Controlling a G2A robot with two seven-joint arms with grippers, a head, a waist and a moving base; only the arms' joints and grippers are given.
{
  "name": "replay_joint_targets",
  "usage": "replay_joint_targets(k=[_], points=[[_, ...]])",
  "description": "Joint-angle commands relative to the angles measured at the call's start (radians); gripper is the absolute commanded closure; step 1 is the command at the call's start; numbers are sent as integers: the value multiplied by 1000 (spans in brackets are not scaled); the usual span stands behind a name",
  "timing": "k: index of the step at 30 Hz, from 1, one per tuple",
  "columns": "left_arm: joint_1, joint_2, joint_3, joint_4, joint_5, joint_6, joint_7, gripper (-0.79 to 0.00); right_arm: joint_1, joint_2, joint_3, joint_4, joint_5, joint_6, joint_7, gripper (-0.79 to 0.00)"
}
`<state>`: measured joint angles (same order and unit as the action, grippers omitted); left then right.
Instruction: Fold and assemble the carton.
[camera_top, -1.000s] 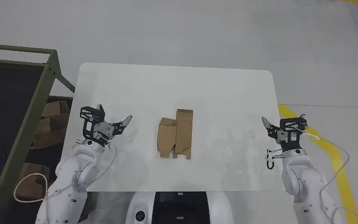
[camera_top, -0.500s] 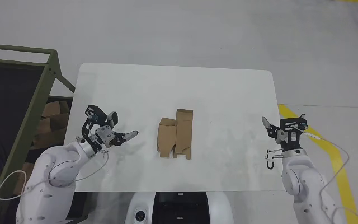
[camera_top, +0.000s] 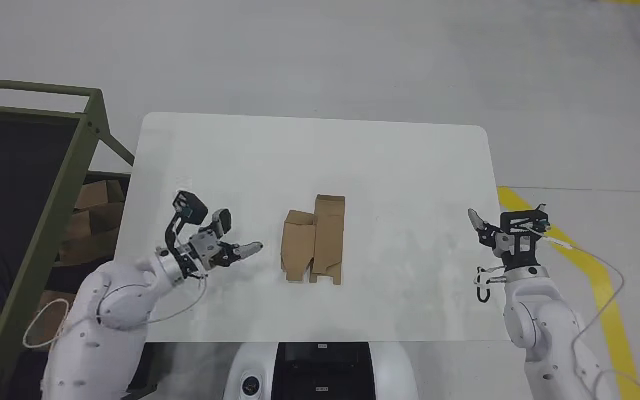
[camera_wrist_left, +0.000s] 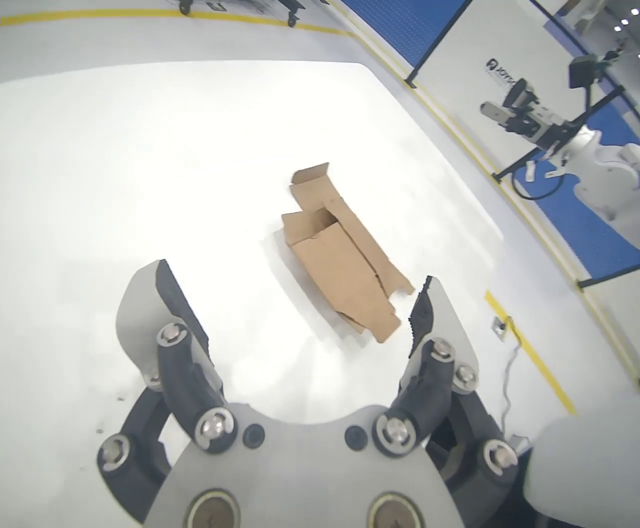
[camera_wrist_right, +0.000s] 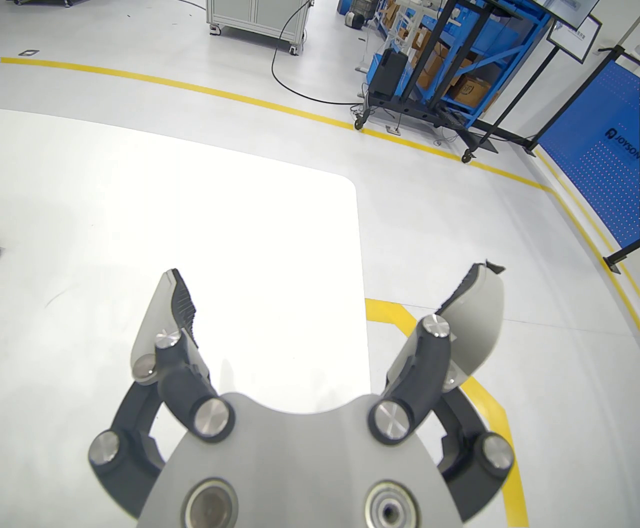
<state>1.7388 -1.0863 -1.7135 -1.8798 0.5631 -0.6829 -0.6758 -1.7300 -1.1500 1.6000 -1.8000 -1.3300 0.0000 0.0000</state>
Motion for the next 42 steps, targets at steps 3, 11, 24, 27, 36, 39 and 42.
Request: replay_joint_targets(k=[3,11,24,27,36,39,42], points=[[-52,16,39,4,-263,60,-251,-785,0,0,0,0,0,0,0,-785],[-183,38,87,83,-445,258,-499,-785,0,0,0,0,0,0,0,-785],[-338,33,213,272,-468,344,-468,-785,0,0,0,0,0,0,0,-785],[-338,33,213,272,-468,344,-468,-785,0,0,0,0,0,0,0,-785],[-376,27,293,304,-404,428,-389,-785,0,0,0,0,0,0,0,-785],[-408,21,333,337,-412,455,-373,-785,0,0,0,0,0,0,0,-785],[-440,19,355,370,-437,456,-383,-785,0,0,0,0,0,0,0,-785]])
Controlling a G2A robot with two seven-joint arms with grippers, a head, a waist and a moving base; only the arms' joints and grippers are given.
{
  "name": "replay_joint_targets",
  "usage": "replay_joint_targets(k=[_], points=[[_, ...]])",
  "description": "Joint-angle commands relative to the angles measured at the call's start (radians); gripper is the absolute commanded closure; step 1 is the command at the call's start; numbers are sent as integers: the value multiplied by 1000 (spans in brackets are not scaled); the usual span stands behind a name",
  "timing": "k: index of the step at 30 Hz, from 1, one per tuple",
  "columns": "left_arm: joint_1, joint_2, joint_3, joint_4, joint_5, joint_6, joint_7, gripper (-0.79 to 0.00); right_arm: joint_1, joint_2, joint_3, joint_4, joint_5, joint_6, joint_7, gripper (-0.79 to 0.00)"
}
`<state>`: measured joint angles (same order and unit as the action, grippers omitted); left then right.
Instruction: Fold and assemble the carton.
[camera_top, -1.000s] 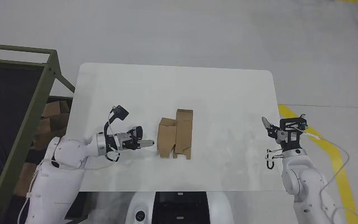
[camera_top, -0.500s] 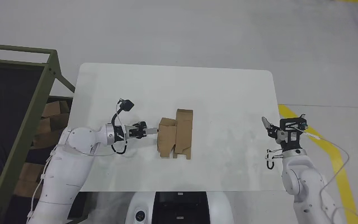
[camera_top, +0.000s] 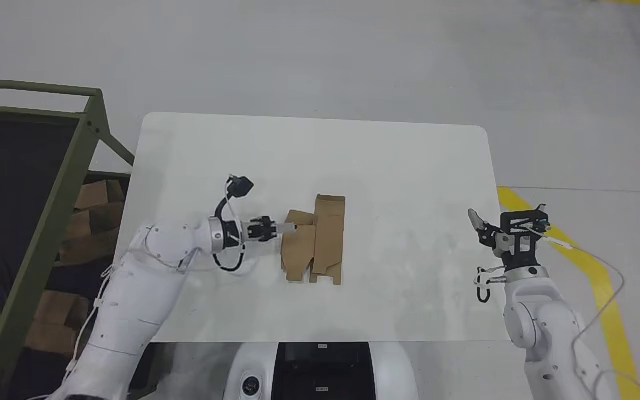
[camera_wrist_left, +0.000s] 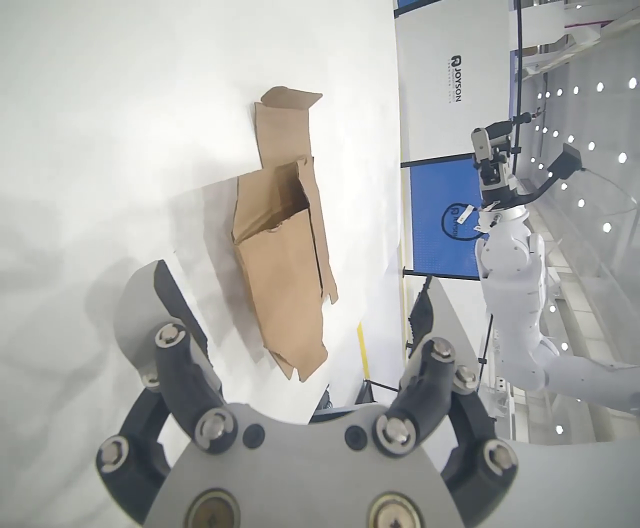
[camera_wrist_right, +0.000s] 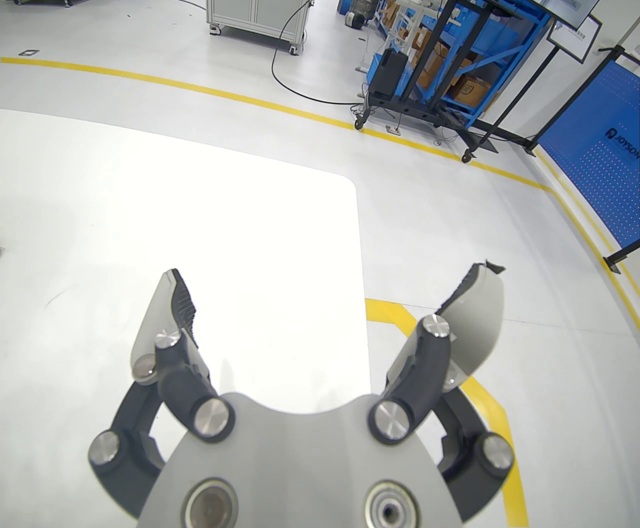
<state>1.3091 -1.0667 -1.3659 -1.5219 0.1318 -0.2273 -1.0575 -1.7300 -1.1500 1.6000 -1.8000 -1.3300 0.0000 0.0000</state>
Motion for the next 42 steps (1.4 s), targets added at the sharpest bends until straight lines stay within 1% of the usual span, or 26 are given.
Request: replay_joint_targets(k=[1,4,9,12,14,16,19,21,22,23,25,26,29,34,42], points=[[-17,-1,15,20,-8,2,1,-785,0,0,0,0,0,0,0,-785],[-32,-3,39,33,-5,7,0,-782,0,0,0,0,0,0,0,-785],[-50,-6,74,53,4,18,6,-745,0,0,0,0,0,0,0,-785],[-64,-8,96,70,12,27,13,-696,0,0,0,0,0,0,0,-785],[-74,-10,112,81,17,31,15,-646,0,0,0,0,0,0,0,-785],[-84,-11,125,92,16,33,14,-634,0,0,0,0,0,0,0,-785],[-99,-12,142,108,18,32,3,-570,0,0,0,0,0,0,0,-785],[-107,-13,154,119,24,33,1,-542,0,0,0,0,0,0,0,-785],[-111,-13,159,124,26,33,0,-502,0,0,0,0,0,0,0,-785],[-114,-14,164,129,26,33,2,-416,0,0,0,0,0,0,0,-785],[-119,-14,172,139,25,29,3,-342,0,0,0,0,0,0,0,-785],[-121,-15,175,144,24,27,4,-292,0,0,0,0,0,0,0,-785],[-127,-15,181,154,19,19,4,0,0,0,0,0,0,0,0,-785],[-129,-12,180,167,-9,-22,-4,0,0,0,0,0,0,0,0,-785],[-108,2,141,157,-140,-178,-90,0,0,0,-1,1,10,-7,3,-785]])
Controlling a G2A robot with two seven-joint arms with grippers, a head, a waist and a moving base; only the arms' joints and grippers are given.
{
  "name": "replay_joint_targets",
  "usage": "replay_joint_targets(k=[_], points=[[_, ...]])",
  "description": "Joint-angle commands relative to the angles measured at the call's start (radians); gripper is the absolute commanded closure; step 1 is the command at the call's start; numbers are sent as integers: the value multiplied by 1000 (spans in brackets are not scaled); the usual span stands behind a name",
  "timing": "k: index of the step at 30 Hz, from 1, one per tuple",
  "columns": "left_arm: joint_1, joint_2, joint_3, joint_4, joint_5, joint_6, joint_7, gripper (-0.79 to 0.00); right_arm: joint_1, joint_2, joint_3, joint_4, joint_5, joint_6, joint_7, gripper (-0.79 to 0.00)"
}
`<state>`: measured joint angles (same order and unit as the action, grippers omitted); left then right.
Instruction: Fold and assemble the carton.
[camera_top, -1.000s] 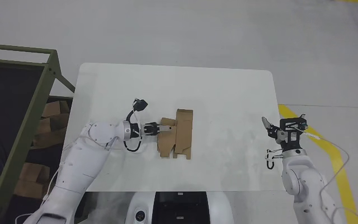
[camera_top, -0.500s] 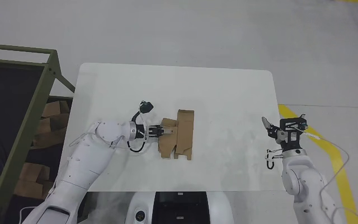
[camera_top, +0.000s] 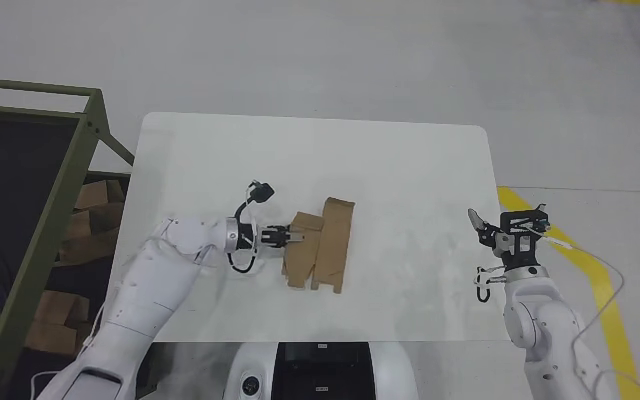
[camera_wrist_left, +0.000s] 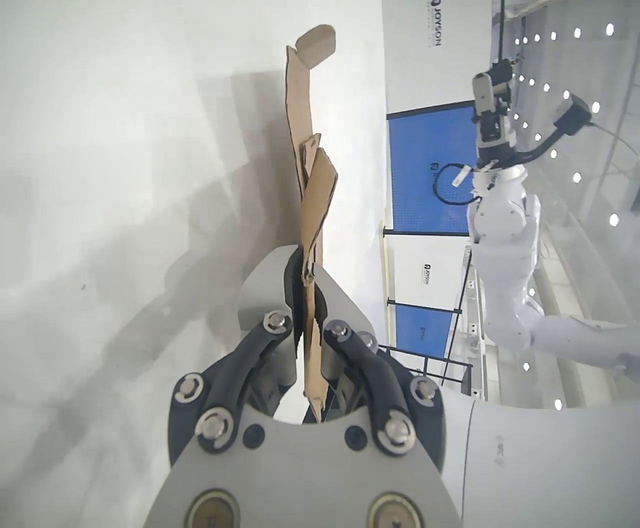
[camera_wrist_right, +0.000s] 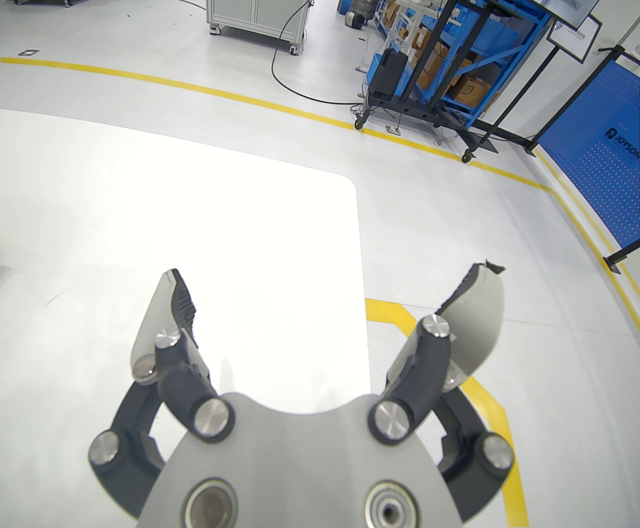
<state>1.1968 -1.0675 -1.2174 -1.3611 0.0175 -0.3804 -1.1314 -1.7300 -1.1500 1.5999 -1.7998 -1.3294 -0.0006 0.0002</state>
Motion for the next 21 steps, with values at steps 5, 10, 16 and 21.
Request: replay_joint_targets(k=[5,10,16,21], points=[[41,18,-60,-43,-119,-134,-72,0,-19,4,65,-26,173,-145,40,-785],[103,37,-132,-111,-146,-182,-62,0,-77,10,134,-124,261,-240,122,-785],[164,55,-195,-172,-174,-239,-59,0,-123,9,114,-265,293,-224,256,-785],[207,73,-248,-218,-240,-251,-57,0,-113,9,76,-317,329,-204,402,-785]])
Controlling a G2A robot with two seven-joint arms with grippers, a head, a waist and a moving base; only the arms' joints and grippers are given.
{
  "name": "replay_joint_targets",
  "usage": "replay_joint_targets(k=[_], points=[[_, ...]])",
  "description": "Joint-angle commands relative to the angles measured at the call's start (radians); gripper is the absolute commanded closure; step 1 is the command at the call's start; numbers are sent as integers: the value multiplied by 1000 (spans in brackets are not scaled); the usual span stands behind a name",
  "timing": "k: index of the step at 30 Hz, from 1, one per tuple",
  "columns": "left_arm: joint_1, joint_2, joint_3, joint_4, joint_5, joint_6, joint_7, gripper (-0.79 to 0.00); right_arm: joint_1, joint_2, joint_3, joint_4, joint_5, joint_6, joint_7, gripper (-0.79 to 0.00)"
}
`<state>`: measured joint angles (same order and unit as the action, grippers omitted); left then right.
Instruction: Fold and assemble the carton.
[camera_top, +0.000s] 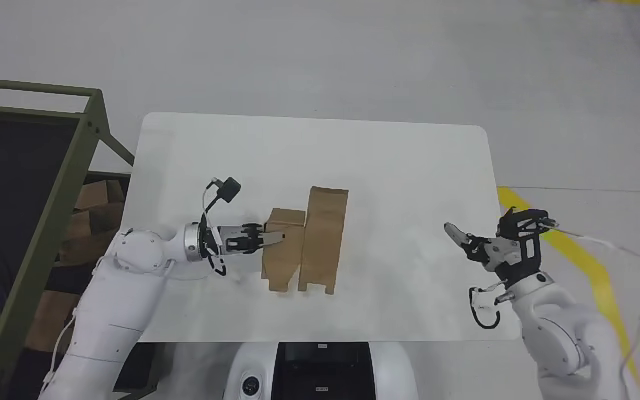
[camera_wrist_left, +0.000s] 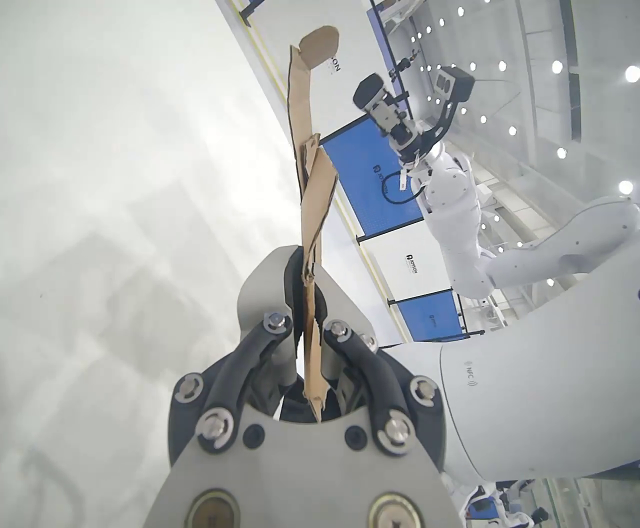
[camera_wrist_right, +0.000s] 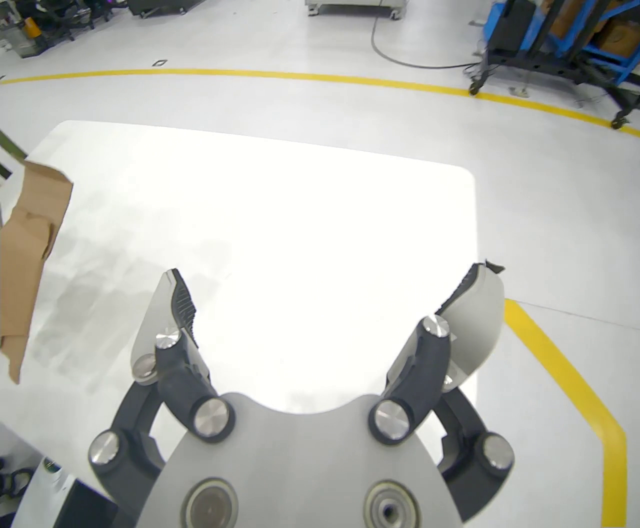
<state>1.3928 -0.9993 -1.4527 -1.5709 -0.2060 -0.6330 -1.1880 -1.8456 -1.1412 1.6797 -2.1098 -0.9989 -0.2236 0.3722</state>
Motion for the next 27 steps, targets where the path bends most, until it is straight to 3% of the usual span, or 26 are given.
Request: replay_joint_targets(k=[1,14,17,23,27], points=[[20,10,-24,-16,-32,4,-3,0,3,0,-4,-7,-1,19,30,-785],[21,9,-19,-19,-24,18,19,0,1,0,-22,3,26,-15,38,-785],[-1,8,-4,-18,-14,59,44,0,32,3,-40,17,104,-61,148,-785],[-49,7,33,-12,9,60,53,0,109,17,-100,69,380,-295,360,-785],[-70,6,63,-8,17,31,49,0,186,25,-155,124,578,-340,512,-785]])
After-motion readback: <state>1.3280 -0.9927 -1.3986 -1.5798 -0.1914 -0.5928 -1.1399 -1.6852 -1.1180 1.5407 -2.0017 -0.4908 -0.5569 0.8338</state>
